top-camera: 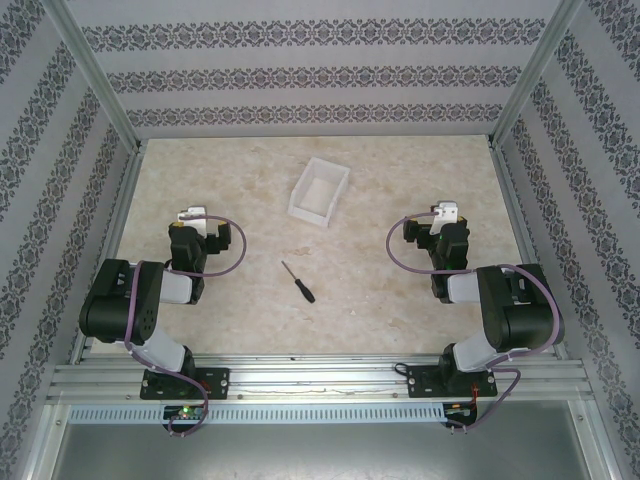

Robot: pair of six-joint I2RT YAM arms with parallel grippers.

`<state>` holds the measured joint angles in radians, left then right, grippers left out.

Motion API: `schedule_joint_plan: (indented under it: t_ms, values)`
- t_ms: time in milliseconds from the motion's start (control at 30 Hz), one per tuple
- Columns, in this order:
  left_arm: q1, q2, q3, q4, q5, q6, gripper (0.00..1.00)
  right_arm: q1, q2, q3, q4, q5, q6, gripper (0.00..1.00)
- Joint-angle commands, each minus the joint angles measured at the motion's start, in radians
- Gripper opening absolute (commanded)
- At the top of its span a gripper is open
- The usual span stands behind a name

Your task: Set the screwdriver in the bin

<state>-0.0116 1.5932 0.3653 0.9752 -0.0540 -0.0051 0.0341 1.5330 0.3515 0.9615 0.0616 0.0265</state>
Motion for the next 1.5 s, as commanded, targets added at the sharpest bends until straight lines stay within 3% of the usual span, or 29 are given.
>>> schedule_joint_plan:
  t_ms: [0, 300, 467, 533, 600, 700, 767, 900, 1000, 1100, 1300, 1467]
  values:
    - [0.002, -0.002, 0.018, -0.020, 0.029, 0.007, 0.99, -0.014, 0.006, 0.017, 0.020, -0.015, 0.009, 0.98]
    - [0.009, -0.045, 0.024, -0.066, 0.120, 0.034, 0.99, -0.015, -0.050, -0.002, 0.025, 0.118, 0.055, 0.98]
    - [0.009, -0.218, 0.145, -0.468, 0.187, 0.063, 0.99, -0.010, -0.179, -0.019, -0.091, 0.193, 0.066, 0.98]
    - [0.008, -0.273, 0.194, -0.624, 0.216, 0.082, 0.99, -0.007, -0.267, 0.033, -0.251, 0.225, 0.102, 0.98]
    - [0.006, -0.320, 0.245, -0.774, 0.249, 0.106, 0.99, -0.011, -0.365, 0.108, -0.517, 0.240, 0.243, 0.98]
    - [0.005, -0.387, 0.346, -1.029, 0.293, 0.136, 0.99, -0.009, -0.463, 0.263, -0.904, 0.132, 0.375, 0.98]
    - [0.004, -0.428, 0.415, -1.177, 0.289, 0.139, 0.99, 0.021, -0.522, 0.311, -1.032, 0.056, 0.401, 0.98]
    - [0.003, -0.501, 0.555, -1.460, 0.292, 0.196, 0.99, 0.179, -0.606, 0.368, -1.236, 0.001, 0.409, 0.98]
    - [0.002, -0.537, 0.636, -1.613, 0.284, 0.235, 0.99, 0.374, -0.571, 0.457, -1.444, 0.025, 0.384, 0.98]
    - [0.001, -0.578, 0.651, -1.675, 0.279, 0.259, 0.99, 0.573, -0.509, 0.488, -1.536, 0.058, 0.386, 0.98]
    - [-0.004, -0.601, 0.653, -1.753, 0.275, 0.259, 0.99, 0.851, -0.319, 0.512, -1.494, 0.059, 0.456, 0.90]
    - [-0.003, -0.618, 0.651, -1.773, 0.245, 0.267, 0.99, 0.932, -0.139, 0.564, -1.413, 0.015, 0.464, 0.86]
